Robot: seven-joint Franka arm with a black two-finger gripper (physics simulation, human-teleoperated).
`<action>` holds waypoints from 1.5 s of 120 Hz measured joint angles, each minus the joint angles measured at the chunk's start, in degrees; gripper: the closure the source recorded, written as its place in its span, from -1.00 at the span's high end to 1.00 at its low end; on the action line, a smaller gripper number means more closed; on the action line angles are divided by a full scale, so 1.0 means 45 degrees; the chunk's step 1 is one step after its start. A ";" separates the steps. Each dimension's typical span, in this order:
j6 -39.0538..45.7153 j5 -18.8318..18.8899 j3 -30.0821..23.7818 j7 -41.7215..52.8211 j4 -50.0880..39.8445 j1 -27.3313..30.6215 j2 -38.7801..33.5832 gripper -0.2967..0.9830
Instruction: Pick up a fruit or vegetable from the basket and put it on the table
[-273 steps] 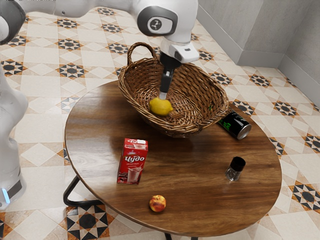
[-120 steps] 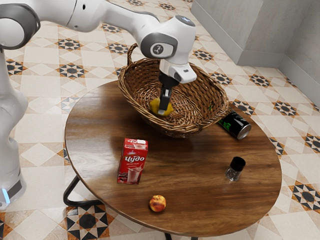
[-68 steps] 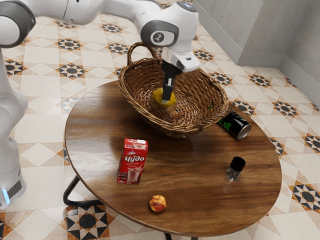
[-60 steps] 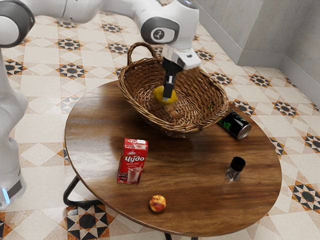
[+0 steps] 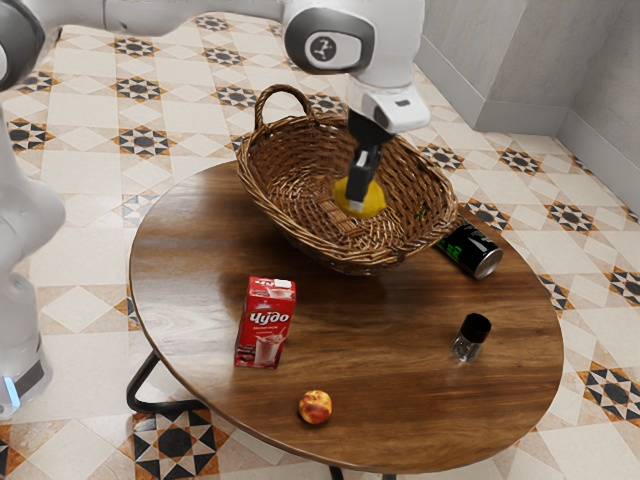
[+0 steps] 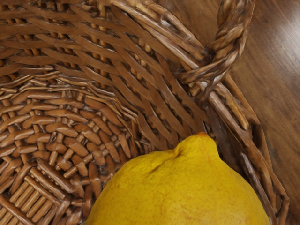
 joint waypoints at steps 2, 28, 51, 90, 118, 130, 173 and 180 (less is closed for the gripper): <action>-0.0008 -0.0035 -0.0017 -0.0001 0.0007 -0.0137 0.0013 -0.30; -0.0007 -0.0598 -0.0081 -0.0050 0.0005 -0.2028 0.0595 -0.30; 0.0532 -0.1377 -0.0177 -0.0172 -0.0109 -0.2821 0.2039 -0.30; 0.3389 -0.1694 0.0022 -0.0737 -0.0886 -0.1747 0.3983 -0.15; 0.3846 -0.1855 -0.0260 -0.1140 -0.0693 -0.1060 0.4671 0.24; 0.3052 -0.1858 -0.0653 -0.1154 0.0282 -0.1002 0.4614 0.15; 0.0339 -0.1963 -0.1226 -0.1137 0.2182 -0.1061 0.4186 0.48; -0.0072 -0.1988 -0.1317 -0.1133 0.2372 -0.1076 0.3939 0.49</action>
